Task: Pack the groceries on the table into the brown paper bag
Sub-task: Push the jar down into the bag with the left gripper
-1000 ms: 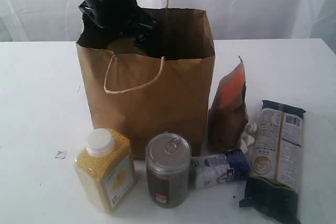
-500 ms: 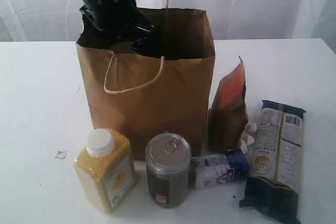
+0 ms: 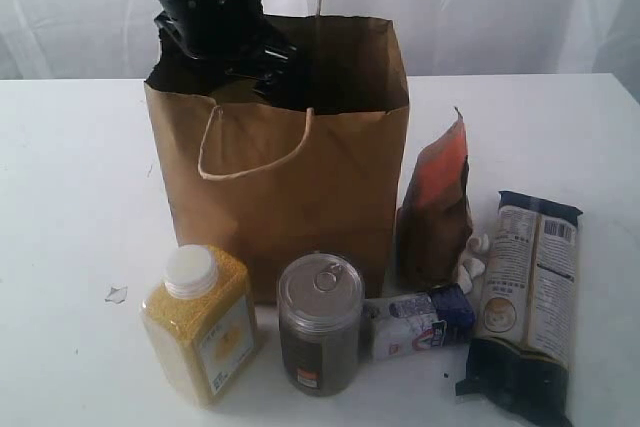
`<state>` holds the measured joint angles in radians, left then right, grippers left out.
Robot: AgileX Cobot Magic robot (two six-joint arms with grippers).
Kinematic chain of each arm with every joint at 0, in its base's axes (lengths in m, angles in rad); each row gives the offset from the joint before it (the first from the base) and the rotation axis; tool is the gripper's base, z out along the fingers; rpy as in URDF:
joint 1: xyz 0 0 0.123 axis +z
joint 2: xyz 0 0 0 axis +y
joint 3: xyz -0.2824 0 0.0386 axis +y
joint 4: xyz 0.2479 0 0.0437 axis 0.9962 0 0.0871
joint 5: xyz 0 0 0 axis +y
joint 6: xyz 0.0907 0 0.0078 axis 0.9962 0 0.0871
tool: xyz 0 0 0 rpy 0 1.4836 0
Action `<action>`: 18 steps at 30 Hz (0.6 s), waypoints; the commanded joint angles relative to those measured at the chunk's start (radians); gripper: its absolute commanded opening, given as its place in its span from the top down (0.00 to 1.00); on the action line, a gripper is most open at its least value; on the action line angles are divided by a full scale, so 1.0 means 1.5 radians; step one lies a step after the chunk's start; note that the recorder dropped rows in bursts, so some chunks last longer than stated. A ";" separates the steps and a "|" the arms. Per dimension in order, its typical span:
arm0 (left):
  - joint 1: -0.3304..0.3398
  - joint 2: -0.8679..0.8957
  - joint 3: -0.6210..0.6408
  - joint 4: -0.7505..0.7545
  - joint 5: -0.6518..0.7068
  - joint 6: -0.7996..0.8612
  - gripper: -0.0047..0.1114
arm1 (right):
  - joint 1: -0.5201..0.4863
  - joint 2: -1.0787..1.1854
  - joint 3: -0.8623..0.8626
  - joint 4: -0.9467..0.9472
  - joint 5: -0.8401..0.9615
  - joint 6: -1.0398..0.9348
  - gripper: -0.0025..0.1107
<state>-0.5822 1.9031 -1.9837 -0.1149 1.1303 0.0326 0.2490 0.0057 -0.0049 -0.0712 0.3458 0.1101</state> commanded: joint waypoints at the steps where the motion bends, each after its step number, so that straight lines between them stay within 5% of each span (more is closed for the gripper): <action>1: -0.001 -0.013 -0.001 -0.022 0.060 -0.007 0.24 | 0.000 -0.004 0.003 -0.006 -0.002 0.000 0.98; 18: 0.000 -0.013 -0.001 -0.049 0.050 -0.007 0.19 | 0.000 -0.004 0.003 -0.006 -0.002 0.000 0.98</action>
<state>-0.5822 1.9031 -1.9837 -0.1675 1.1303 0.0287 0.2490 0.0057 -0.0049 -0.0712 0.3458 0.1101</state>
